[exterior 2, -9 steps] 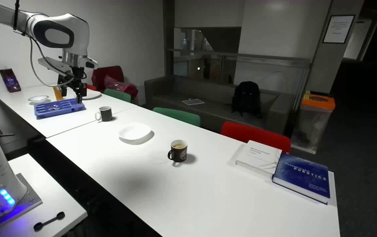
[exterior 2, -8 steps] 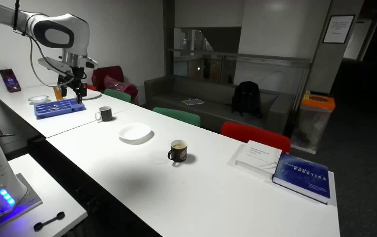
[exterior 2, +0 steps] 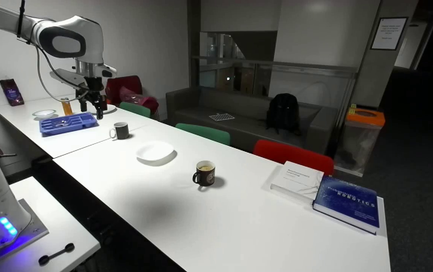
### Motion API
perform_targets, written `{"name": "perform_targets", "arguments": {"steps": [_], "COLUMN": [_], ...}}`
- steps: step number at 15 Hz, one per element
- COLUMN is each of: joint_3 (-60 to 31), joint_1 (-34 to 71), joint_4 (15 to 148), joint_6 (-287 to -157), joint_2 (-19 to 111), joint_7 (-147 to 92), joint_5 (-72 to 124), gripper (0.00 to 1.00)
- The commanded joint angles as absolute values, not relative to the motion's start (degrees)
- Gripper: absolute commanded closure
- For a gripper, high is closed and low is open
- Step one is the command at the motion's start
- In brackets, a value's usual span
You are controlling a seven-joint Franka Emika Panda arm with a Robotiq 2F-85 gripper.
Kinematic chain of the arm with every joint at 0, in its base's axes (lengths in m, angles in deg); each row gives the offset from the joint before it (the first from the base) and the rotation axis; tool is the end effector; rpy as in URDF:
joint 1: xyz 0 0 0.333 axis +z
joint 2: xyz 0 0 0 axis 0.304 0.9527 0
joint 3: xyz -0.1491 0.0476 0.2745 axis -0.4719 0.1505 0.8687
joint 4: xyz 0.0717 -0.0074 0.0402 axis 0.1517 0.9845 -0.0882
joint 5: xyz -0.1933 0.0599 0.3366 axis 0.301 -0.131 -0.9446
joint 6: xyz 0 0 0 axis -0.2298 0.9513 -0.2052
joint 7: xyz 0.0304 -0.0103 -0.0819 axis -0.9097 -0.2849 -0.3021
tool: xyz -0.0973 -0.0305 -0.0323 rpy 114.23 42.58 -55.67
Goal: Pour the contents in the black mug on the right onto the white plate
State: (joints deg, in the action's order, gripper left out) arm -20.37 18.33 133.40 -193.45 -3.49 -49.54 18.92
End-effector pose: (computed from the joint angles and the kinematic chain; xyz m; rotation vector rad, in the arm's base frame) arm 0.3597 -0.0567 0.4656 -2.9518 -0.2125 0.0788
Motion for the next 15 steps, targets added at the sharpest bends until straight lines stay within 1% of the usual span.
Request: {"name": "perform_targets", "arguments": {"steps": [1, 4, 7, 9, 11, 12, 15], "joint_3": [-20.3, -22.3, -26.2, -29.2, -33.3, -29.7, -30.0], "joint_1": [14.7, 12.3, 10.6, 10.2, 11.0, 9.8, 9.3], "joint_4": [136.9, 138.8, 137.6, 135.3, 132.3, 136.2, 135.7], "joint_6": [-207.9, -218.9, -226.0, -227.1, -223.2, -225.6, -225.5], "joint_2": [-2.0, 1.9, 8.7, 12.8, 15.5, 12.2, 13.7], "joint_7": [-48.1, -49.3, -52.0, -55.3, -61.9, -56.4, -57.4], "joint_5": [21.5, 22.5, 22.0, 20.7, 16.3, 19.4, 19.0], "gripper": [0.00, 0.00, 0.00, 0.00, 0.00, 0.00, 0.00]}}
